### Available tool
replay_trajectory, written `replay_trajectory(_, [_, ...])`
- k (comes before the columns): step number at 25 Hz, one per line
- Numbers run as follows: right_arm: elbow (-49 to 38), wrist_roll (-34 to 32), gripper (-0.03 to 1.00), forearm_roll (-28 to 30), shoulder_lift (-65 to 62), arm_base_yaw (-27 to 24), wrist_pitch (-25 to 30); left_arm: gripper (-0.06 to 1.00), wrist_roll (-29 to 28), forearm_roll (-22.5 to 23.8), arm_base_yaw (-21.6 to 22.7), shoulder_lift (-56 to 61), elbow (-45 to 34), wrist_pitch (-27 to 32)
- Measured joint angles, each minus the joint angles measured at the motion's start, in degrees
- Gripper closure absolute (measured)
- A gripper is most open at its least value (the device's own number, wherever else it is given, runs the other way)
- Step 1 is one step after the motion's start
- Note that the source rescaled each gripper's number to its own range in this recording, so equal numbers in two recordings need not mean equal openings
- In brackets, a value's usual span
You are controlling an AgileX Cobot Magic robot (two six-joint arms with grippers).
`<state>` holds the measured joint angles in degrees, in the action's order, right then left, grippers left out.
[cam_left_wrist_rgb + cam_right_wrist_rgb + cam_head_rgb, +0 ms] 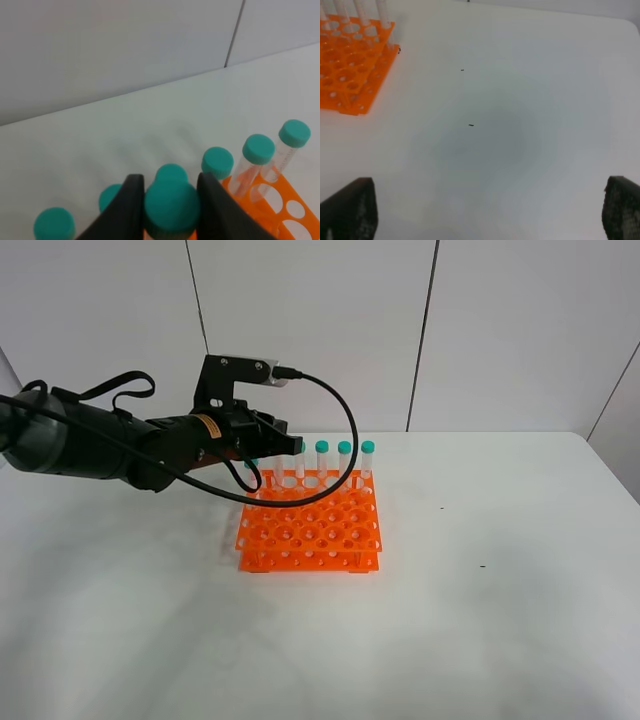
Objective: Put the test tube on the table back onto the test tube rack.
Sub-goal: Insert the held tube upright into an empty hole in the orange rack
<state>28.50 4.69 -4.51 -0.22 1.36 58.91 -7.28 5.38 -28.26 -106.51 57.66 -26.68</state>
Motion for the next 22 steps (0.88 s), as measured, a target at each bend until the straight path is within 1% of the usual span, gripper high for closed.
replay_trajectory(4, [0.00, 0.00, -0.03, 0.00, 0.00, 0.00, 0.00, 0.94, 0.00, 0.14, 0.00, -1.85, 0.00, 0.01])
replay_trajectory(14, [0.00, 0.00, -0.03, 0.00, 0.00, 0.00, 0.00, 0.94, 0.23, 0.14, 0.00, -2.01, 0.00, -0.05])
replay_trajectory(19, [0.00, 0.00, -0.03, 0.00, 0.00, 0.00, 0.00, 0.94, 0.39, 2.29, 0.00, -2.01, 0.00, -0.05])
replay_trajectory(22, [0.00, 0.00, -0.03, 0.00, 0.00, 0.00, 0.00, 0.94, 0.39, 2.65, 0.00, -2.01, 0.00, -0.05])
